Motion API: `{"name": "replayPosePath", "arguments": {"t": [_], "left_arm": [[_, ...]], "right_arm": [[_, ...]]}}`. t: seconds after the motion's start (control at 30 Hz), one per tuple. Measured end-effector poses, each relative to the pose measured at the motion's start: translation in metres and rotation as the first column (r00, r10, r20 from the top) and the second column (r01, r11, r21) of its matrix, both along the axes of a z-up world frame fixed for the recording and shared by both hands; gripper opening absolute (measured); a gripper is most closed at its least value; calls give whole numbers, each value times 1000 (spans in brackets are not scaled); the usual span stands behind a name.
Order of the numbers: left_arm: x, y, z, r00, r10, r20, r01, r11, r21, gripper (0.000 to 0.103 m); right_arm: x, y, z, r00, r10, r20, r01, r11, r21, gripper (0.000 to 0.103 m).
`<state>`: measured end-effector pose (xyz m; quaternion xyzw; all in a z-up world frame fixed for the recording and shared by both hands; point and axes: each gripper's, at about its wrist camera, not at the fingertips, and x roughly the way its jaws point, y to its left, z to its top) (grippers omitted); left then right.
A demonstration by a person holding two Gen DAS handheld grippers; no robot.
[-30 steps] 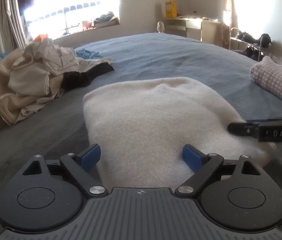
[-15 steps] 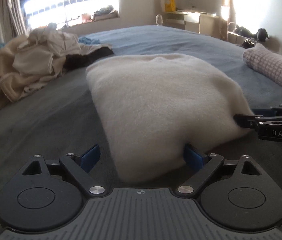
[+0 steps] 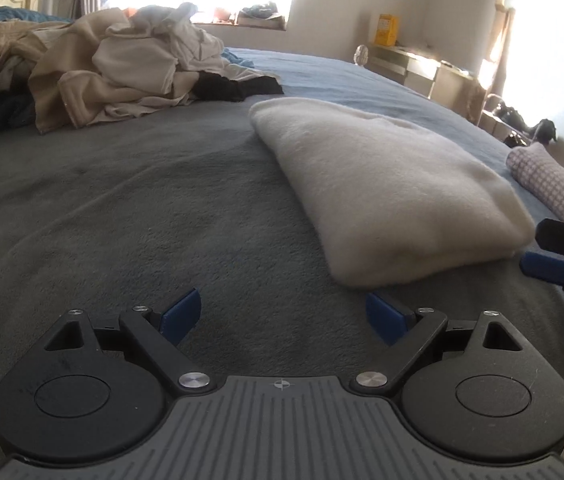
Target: Fold clothes
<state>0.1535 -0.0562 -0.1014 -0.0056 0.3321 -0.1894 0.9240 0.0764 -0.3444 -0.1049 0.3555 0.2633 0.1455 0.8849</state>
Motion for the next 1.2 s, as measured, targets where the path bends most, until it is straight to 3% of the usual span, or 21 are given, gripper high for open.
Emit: {"name": "replayPosePath", "arguments": {"t": [0.03, 0.17, 0.37, 0.5, 0.57, 0.67, 0.77, 0.87, 1.0, 1.2], "left_arm": [[-1, 2, -1, 1000, 9, 6, -9, 1000, 5, 90], [-6, 19, -3, 999, 31, 28, -32, 999, 10, 89], [-5, 51, -7, 999, 54, 10, -52, 994, -91, 87], [-3, 52, -8, 1000, -7, 3, 8, 990, -144, 87], [4, 48, -9, 998, -55, -27, 47, 973, -227, 87], [18, 40, -10, 991, -114, -69, 82, 929, -362, 87], [37, 28, -12, 979, -163, -125, 86, 879, -470, 88], [59, 18, -17, 963, -194, -184, 68, 843, -534, 89], [84, 6, -25, 939, -236, -249, 49, 811, -583, 89], [105, -6, -35, 911, -287, -297, 48, 788, -614, 91]], "right_arm": [[6, 8, -2, 1000, 26, -14, -26, 999, 31, 50], [19, 48, -2, 997, 64, -33, -66, 993, -95, 50], [26, 99, 1, 996, 92, -14, -91, 940, -328, 50], [20, 87, 3, 999, 37, -3, -36, 952, -303, 50], [14, 63, 1, 999, -36, -12, 33, 972, -233, 50], [4, 25, -3, 988, -149, -28, 144, 981, -132, 50], [-8, -18, -5, 966, -255, -32, 253, 967, -40, 52], [-9, -59, -10, 951, -303, -53, 306, 950, 67, 64], [29, -99, -16, 968, -235, -89, 247, 956, 158, 71], [93, -109, -35, 978, -35, -206, 71, 983, 169, 76]]}}
